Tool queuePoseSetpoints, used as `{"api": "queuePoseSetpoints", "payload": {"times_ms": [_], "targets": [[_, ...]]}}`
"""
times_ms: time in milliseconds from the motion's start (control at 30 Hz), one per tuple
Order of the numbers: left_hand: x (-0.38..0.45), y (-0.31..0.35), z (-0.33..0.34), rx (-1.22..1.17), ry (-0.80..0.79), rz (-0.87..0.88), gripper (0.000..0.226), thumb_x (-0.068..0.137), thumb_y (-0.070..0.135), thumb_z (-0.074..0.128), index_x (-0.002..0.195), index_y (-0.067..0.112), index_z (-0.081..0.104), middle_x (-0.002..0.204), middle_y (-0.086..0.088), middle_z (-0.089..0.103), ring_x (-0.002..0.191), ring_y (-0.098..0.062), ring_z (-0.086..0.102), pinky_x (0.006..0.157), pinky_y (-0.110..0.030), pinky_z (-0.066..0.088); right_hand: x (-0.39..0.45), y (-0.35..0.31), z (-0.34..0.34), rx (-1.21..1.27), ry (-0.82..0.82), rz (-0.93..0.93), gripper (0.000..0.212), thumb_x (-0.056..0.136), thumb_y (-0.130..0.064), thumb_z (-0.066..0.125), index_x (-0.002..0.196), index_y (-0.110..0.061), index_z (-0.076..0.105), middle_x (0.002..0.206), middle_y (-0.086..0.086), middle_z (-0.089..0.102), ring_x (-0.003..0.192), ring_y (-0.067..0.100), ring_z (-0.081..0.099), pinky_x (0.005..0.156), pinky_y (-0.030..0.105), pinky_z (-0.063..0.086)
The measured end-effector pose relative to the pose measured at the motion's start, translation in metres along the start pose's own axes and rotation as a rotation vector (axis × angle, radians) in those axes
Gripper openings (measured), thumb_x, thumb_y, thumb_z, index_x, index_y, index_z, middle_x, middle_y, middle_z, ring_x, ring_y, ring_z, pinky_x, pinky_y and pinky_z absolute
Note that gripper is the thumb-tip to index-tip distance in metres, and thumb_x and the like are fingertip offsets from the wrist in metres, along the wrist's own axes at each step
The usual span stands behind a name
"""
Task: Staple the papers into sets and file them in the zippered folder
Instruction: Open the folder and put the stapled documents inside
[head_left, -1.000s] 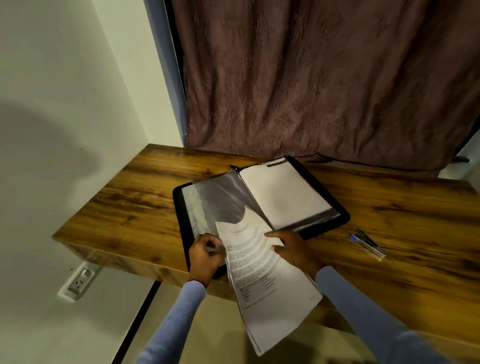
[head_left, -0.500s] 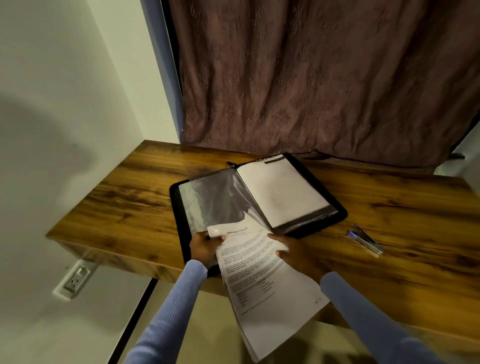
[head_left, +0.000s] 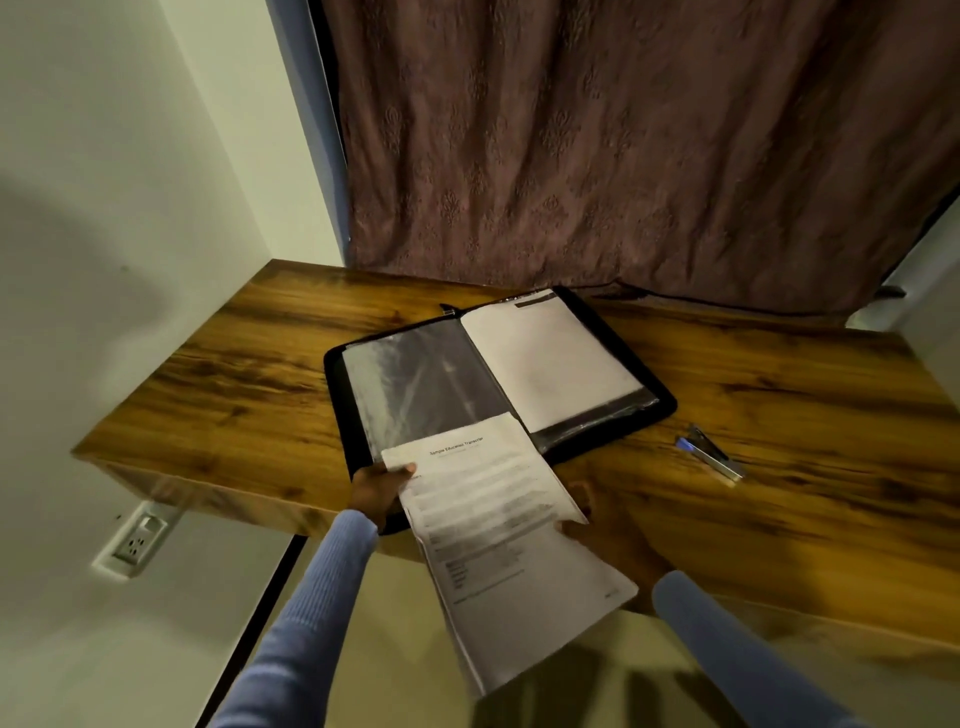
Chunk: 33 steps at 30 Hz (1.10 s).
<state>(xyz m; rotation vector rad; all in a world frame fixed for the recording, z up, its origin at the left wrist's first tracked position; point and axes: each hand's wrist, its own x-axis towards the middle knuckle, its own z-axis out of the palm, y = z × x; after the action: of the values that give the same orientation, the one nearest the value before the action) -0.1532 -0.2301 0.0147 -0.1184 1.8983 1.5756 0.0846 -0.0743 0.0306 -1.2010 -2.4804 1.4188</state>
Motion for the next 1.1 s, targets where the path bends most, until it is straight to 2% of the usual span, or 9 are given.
{"api": "queuePoseSetpoints", "payload": {"times_ms": [67,167,267,367,433,533,733,900,1100], "targets": [[-0.002,0.001,0.0,-0.015,0.002,-0.013,0.029,0.084,0.0,0.064,0.11,-0.011,0.059,0.116,-0.029,0.061,0.099,-0.039,0.062,0.082,-0.045,0.051,-0.016,0.007,0.001,-0.029,0.008,-0.005,0.056,0.086,-0.019,0.063,0.134,-0.013,0.035,0.135,0.009,0.049,0.121,0.028,0.05,0.093,0.032,0.043],[-0.004,0.002,0.001,-0.033,-0.013,-0.027,0.031,0.085,-0.002,0.062,0.113,-0.013,0.056,0.118,-0.029,0.059,0.108,-0.042,0.059,0.082,-0.044,0.049,-0.034,0.022,0.007,0.034,0.08,0.015,0.069,0.083,-0.023,0.068,0.139,-0.018,0.029,0.136,0.008,0.047,0.122,0.032,0.048,0.096,0.042,0.045],[-0.006,0.005,0.002,-0.029,-0.033,-0.038,0.032,0.086,-0.002,0.061,0.115,-0.013,0.055,0.121,-0.029,0.058,0.11,-0.042,0.058,0.083,-0.045,0.049,-0.059,0.033,0.013,0.232,0.223,0.059,0.063,0.079,-0.02,0.072,0.132,-0.016,0.04,0.12,0.004,0.056,0.109,0.029,0.058,0.076,0.036,0.057],[-0.01,0.007,0.002,-0.027,-0.04,-0.049,0.034,0.086,-0.002,0.061,0.117,-0.013,0.054,0.121,-0.029,0.058,0.111,-0.041,0.058,0.087,-0.047,0.049,-0.091,0.038,0.024,0.642,0.323,0.14,0.052,0.077,-0.014,0.074,0.123,-0.017,0.049,0.107,0.002,0.064,0.09,0.024,0.067,0.055,0.024,0.056],[-0.011,0.008,0.002,-0.025,-0.05,-0.057,0.036,0.086,-0.001,0.061,0.119,-0.013,0.054,0.12,-0.027,0.059,0.11,-0.04,0.059,0.085,-0.046,0.05,-0.107,0.04,0.034,0.849,0.297,0.228,0.041,0.079,-0.01,0.072,0.115,-0.019,0.055,0.102,0.003,0.069,0.083,0.022,0.071,0.056,0.026,0.055],[-0.013,0.008,-0.001,-0.02,-0.076,-0.059,0.036,0.086,0.0,0.062,0.119,-0.011,0.055,0.12,-0.025,0.061,0.108,-0.037,0.061,0.083,-0.043,0.051,-0.117,0.037,0.052,1.008,0.16,0.376,0.027,0.081,-0.007,0.069,0.106,-0.014,0.062,0.097,0.007,0.071,0.076,0.022,0.072,0.057,0.03,0.053],[-0.021,0.012,-0.005,-0.053,-0.108,-0.047,0.035,0.084,0.0,0.064,0.116,-0.009,0.056,0.117,-0.025,0.062,0.099,-0.034,0.063,0.079,-0.042,0.051,-0.12,0.025,0.065,1.112,0.185,0.422,0.024,0.082,0.0,0.065,0.106,-0.004,0.062,0.095,0.013,0.068,0.071,0.022,0.069,0.053,0.026,0.054],[-0.023,0.016,-0.007,-0.037,-0.132,-0.048,0.032,0.084,0.001,0.064,0.114,-0.008,0.057,0.115,-0.025,0.063,0.09,-0.031,0.063,0.076,-0.041,0.051,-0.118,0.021,0.064,1.147,0.226,0.472,0.025,0.081,0.001,0.065,0.106,0.002,0.061,0.096,0.016,0.066,0.079,0.025,0.065,0.051,0.024,0.055],[-0.023,0.015,-0.008,-0.036,-0.138,-0.047,0.036,0.085,0.001,0.063,0.119,-0.008,0.056,0.116,-0.023,0.063,0.093,-0.032,0.064,0.077,-0.041,0.053,-0.112,0.013,0.062,1.2,0.219,0.401,0.022,0.08,0.003,0.066,0.099,-0.006,0.062,0.088,0.008,0.068,0.076,0.021,0.067,0.056,0.025,0.057]]}}
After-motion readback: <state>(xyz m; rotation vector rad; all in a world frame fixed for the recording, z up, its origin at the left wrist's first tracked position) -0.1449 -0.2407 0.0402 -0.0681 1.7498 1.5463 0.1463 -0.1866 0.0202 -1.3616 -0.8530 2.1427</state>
